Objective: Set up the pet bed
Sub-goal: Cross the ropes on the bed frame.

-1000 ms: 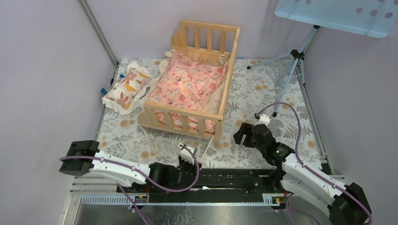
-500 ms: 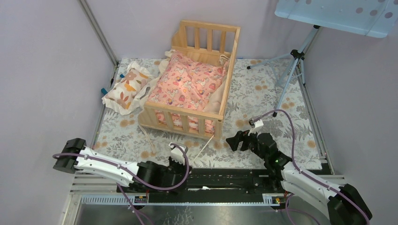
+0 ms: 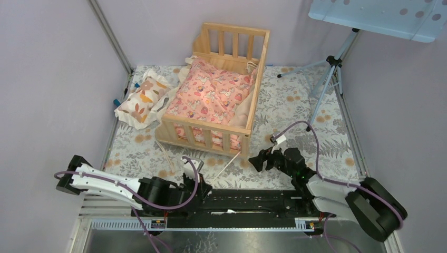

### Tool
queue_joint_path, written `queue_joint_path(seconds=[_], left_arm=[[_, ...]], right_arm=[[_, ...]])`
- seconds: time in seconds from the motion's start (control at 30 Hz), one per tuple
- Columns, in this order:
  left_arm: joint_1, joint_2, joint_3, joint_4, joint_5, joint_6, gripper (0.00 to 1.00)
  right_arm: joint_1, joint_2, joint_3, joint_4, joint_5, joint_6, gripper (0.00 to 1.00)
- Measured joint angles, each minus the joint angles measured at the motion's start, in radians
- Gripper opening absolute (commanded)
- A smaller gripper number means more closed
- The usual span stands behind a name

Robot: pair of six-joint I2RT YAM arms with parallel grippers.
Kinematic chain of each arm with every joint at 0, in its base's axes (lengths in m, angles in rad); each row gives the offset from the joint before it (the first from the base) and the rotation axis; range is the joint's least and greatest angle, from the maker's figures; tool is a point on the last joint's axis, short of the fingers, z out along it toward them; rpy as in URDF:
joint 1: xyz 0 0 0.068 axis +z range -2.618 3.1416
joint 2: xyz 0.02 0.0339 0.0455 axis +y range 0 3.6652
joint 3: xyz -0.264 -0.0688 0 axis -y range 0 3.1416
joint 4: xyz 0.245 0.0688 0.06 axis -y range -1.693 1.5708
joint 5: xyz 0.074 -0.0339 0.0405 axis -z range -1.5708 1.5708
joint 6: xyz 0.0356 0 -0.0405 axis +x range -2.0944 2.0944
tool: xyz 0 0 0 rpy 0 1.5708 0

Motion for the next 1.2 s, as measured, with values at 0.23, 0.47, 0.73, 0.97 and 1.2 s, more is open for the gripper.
queue_joint_path(seconds=[0.23, 0.47, 0.73, 0.97, 1.2], left_arm=[[-0.001, -0.002, 0.01, -0.014, -0.014, 0.001, 0.0], [-0.002, 0.029, 0.015, -0.018, -0.014, 0.0, 0.0], [-0.002, 0.02, 0.015, -0.018, -0.022, 0.0, 0.0], [-0.002, 0.022, 0.015, -0.018, -0.035, -0.001, 0.0], [-0.002, 0.06, 0.028, -0.018, -0.044, 0.0, 0.0]], right_arm=[[0.0, 0.295, 0.003, 0.261, -0.081, -0.048, 0.74], [0.0, 0.532, 0.003, 0.576, -0.089, -0.051, 0.73], [0.0, 0.738, 0.035, 0.765, -0.077, -0.031, 0.7], [0.0, 0.742, 0.039, 0.772, -0.059, -0.053, 0.5], [0.0, 0.717, 0.036, 0.776, -0.055, -0.074, 0.15]])
